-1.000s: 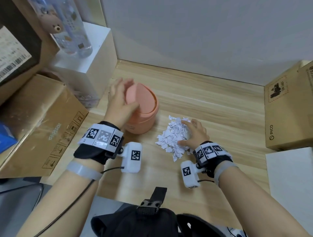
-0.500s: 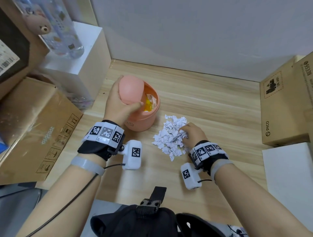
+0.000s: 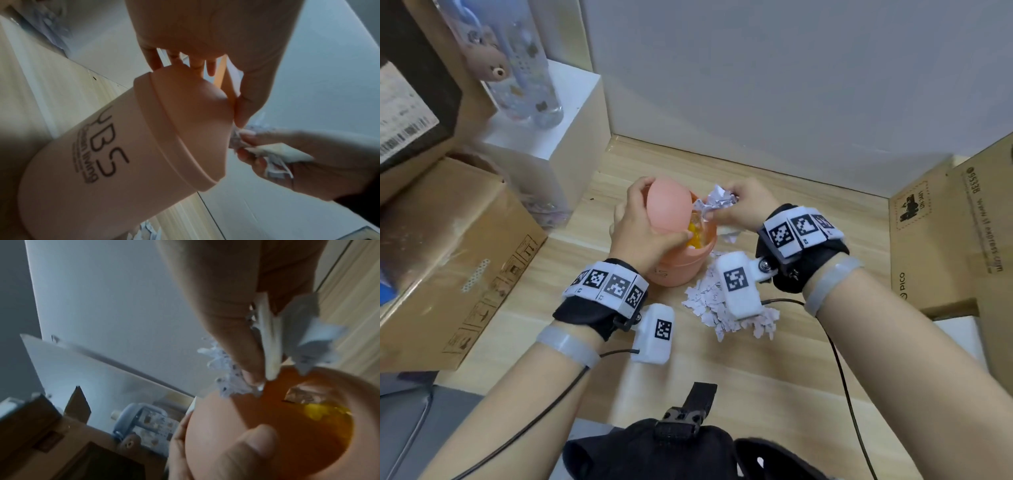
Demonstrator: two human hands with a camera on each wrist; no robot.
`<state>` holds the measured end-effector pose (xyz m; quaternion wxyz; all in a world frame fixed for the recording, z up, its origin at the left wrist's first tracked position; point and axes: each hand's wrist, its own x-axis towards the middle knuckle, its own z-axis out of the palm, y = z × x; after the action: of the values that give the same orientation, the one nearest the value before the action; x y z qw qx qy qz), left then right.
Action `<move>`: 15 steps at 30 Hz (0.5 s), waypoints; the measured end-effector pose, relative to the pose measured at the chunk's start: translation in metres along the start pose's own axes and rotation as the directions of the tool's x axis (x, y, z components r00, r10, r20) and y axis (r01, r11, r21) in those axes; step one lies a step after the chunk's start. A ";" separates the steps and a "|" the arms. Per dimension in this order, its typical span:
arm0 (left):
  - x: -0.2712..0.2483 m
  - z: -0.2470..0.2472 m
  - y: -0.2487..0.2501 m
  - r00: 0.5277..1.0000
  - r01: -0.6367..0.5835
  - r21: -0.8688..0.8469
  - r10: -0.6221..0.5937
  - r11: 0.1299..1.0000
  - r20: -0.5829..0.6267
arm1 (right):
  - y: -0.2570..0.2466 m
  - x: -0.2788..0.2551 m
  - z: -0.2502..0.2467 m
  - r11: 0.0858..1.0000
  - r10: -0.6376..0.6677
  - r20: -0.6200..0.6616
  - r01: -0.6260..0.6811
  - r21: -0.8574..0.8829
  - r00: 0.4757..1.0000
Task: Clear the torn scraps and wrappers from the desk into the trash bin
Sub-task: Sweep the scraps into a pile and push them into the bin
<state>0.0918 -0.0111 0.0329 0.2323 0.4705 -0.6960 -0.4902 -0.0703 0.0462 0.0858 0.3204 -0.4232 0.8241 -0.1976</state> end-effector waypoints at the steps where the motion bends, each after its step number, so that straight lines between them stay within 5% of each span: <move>1: 0.000 0.000 0.001 1.000 -0.014 0.007 0.014 1.000 0.000 | -0.008 0.005 0.003 0.998 0.013 0.040 -0.010 -0.061 0.999; 5: 0.001 -0.002 0.004 0.999 -0.039 0.047 0.037 0.998 0.034 | -0.026 0.013 0.012 0.983 0.085 0.076 -0.071 -0.169 0.994; 15: 0.000 -0.002 0.005 0.998 -0.047 0.071 0.044 0.996 0.049 | -0.011 -0.006 -0.010 0.998 -0.044 0.116 0.040 0.040 0.992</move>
<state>0.0913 -0.0120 0.0381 0.2097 0.4508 -0.7292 -0.4702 -0.0682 0.0453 0.1020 0.3716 -0.4452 0.7912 -0.1945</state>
